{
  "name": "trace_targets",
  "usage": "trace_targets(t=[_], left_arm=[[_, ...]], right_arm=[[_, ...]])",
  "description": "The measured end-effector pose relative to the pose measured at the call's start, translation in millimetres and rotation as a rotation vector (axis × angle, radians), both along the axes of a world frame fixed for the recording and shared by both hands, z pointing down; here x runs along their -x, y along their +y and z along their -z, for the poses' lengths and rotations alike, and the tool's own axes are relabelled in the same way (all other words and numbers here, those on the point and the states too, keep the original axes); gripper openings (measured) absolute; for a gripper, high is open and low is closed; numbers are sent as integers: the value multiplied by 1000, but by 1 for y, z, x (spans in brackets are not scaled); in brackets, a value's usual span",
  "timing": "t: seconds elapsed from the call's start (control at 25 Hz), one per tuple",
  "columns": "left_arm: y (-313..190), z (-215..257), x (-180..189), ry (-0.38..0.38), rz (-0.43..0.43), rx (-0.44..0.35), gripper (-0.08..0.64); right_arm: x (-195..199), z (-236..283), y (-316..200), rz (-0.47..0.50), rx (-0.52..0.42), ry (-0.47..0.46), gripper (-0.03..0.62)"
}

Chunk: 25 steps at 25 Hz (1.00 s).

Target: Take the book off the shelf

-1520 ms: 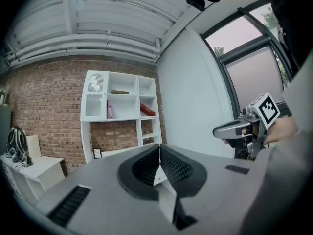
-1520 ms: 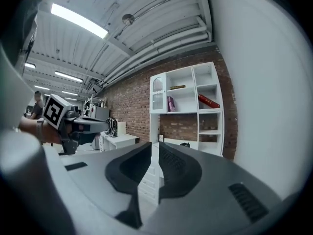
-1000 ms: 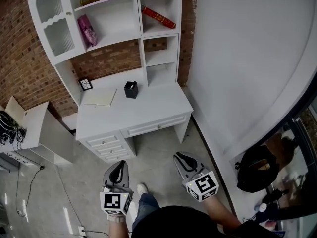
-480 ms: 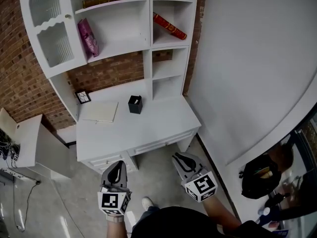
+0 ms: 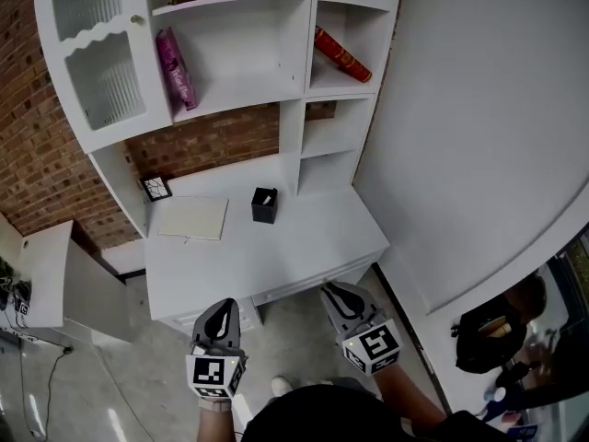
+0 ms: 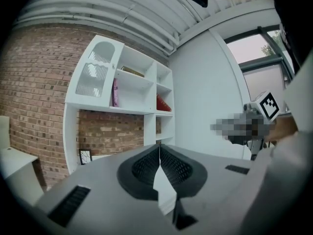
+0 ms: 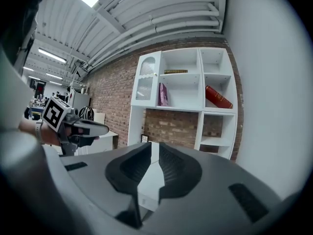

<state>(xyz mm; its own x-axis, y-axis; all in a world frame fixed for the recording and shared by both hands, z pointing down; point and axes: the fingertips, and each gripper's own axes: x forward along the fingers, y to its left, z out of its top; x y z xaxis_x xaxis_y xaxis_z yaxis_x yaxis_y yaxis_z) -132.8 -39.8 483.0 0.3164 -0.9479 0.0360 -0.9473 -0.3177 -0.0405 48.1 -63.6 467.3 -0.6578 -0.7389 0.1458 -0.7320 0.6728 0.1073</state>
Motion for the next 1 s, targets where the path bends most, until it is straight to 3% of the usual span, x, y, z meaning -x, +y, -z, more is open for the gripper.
trace_targets(t=[0.36,0.76,1.0], left_arm=[[-25,-6,31,12,10,14,9],[-62,0,35,65,19,32,9],[-102,4,44,33,61,9,9]], right_arm=[[35,-2,-24,-9,18,-3,55],[50,9,-66,-43,23,-6,55],[61,16,-112,-24,21,-28,55]])
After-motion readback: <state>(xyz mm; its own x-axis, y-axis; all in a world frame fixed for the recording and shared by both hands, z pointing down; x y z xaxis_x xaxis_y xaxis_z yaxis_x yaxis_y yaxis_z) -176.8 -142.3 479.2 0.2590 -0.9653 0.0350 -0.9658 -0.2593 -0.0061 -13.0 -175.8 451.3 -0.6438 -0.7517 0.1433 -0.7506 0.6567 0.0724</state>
